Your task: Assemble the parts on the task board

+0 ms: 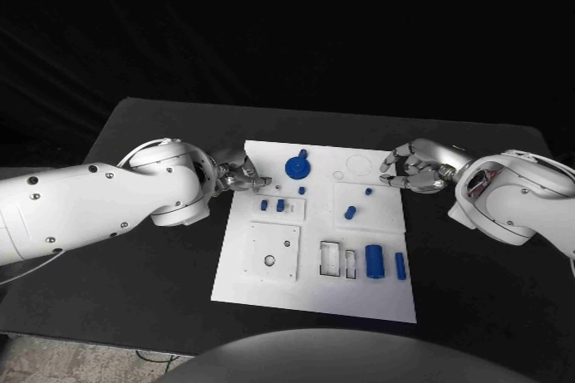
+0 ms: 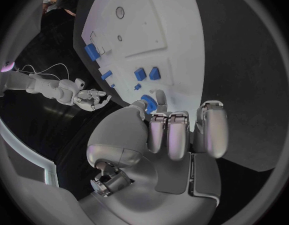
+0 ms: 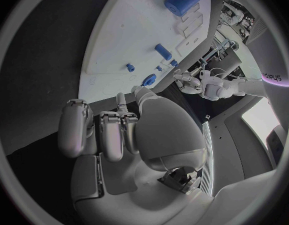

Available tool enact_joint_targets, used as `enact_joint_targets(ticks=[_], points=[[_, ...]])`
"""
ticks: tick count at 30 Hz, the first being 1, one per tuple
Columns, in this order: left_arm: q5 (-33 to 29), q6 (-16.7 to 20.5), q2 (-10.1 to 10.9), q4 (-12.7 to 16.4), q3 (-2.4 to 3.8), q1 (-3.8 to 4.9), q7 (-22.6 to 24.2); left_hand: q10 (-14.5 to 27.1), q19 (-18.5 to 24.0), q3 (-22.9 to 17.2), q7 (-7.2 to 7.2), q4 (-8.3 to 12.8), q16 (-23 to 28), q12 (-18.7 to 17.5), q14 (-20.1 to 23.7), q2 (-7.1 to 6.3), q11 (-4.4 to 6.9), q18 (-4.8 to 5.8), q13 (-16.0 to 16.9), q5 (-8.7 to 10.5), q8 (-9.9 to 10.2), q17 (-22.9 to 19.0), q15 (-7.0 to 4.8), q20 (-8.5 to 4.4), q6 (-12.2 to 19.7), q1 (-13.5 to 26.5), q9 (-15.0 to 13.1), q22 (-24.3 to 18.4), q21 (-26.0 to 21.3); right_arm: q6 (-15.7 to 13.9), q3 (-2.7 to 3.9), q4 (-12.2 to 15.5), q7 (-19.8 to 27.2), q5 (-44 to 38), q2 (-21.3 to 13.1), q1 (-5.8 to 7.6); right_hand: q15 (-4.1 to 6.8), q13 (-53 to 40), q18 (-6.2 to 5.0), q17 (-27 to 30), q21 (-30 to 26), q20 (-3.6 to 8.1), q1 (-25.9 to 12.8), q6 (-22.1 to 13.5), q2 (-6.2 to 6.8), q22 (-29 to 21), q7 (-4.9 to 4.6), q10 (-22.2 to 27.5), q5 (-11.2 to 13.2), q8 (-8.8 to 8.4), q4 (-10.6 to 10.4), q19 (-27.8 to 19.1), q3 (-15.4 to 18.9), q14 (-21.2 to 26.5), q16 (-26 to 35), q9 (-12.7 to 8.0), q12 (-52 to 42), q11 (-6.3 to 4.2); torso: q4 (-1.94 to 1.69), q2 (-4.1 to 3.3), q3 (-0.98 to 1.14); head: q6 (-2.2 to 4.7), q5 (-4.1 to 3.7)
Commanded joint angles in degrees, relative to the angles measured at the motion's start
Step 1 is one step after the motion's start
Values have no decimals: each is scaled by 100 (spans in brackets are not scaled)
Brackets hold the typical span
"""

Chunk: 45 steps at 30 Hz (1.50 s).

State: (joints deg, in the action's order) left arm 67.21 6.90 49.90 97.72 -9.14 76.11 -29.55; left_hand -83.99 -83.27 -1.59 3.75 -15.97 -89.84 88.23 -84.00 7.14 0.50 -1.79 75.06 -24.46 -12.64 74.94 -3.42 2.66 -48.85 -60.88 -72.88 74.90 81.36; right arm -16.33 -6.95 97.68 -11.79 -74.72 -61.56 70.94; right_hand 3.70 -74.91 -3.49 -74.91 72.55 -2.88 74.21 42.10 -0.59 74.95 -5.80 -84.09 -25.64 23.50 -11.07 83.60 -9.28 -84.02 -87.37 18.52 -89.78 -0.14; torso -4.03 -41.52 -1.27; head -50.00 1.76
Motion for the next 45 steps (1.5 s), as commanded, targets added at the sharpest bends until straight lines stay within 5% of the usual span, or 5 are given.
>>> enact_joint_targets(ticks=[1,6,12,22,45], points=[[216,962,-64,-44,18,80,1270,234,365,-107,289,70,427,-639,-83,-215,-267,-132,895,127,395,919,236,137,629,-496,390,891,-381,-33,1,3,44,-1,9,-4,-29,-1509,-38,-1122,-32,3,56,38,19,990,-9,-591,-25,-38,-2,-42,-26,-501,22,-10,-22,46,10,-1,1,0,-1],[511,1227,-167,-178,38,152,2609,4058,1210,-349,564,152,2128,-4372,1860,-503,-569,-262,-1408,456,543,-900,561,349,973,-1412,871,647,-1160,-80,1,7,75,2,19,-4,-29,-1509,-38,-1119,-32,3,46,38,24,990,-9,-591,-23,-39,-7,-42,-24,-500,24,-12,-22,46,21,-12,-5,0,-33],[1682,1100,-286,-284,31,171,3353,4941,900,-565,475,364,1938,-5698,1581,-772,-767,-206,-2393,1407,644,-856,635,501,1461,-2145,1241,864,-810,-89,1,10,88,7,11,-4,-29,-1509,-38,-1119,-32,2,41,38,26,990,-9,-591,-22,-39,-10,-42,-23,-500,24,-13,-22,46,36,-25,-10,0,-28],[3594,899,-713,-788,-24,45,3623,4808,232,-798,61,591,1799,-6096,1007,-1277,-325,-114,-3286,1342,552,-996,252,369,797,-2637,2452,1120,-241,-115,1,-3,131,24,57,-4,-30,-1509,-38,-1117,-35,2,34,38,31,989,-10,-591,-24,-40,-14,-43,-21,-499,26,-15,-22,47,45,-14,-12,0,-21],[3625,371,-1301,-1327,-2,-214,3197,4158,-54,-828,166,489,1623,-5880,799,-1362,-438,-36,-3552,1390,800,-1038,334,358,300,-2308,3350,1229,62,-133,1,-21,209,60,58,-12,-32,-1509,-42,-1105,-54,0,-24,43,54,985,-12,-591,-33,-43,-51,-49,-10,-496,35,-24,-22,49,27,-18,-6,0,-102]])
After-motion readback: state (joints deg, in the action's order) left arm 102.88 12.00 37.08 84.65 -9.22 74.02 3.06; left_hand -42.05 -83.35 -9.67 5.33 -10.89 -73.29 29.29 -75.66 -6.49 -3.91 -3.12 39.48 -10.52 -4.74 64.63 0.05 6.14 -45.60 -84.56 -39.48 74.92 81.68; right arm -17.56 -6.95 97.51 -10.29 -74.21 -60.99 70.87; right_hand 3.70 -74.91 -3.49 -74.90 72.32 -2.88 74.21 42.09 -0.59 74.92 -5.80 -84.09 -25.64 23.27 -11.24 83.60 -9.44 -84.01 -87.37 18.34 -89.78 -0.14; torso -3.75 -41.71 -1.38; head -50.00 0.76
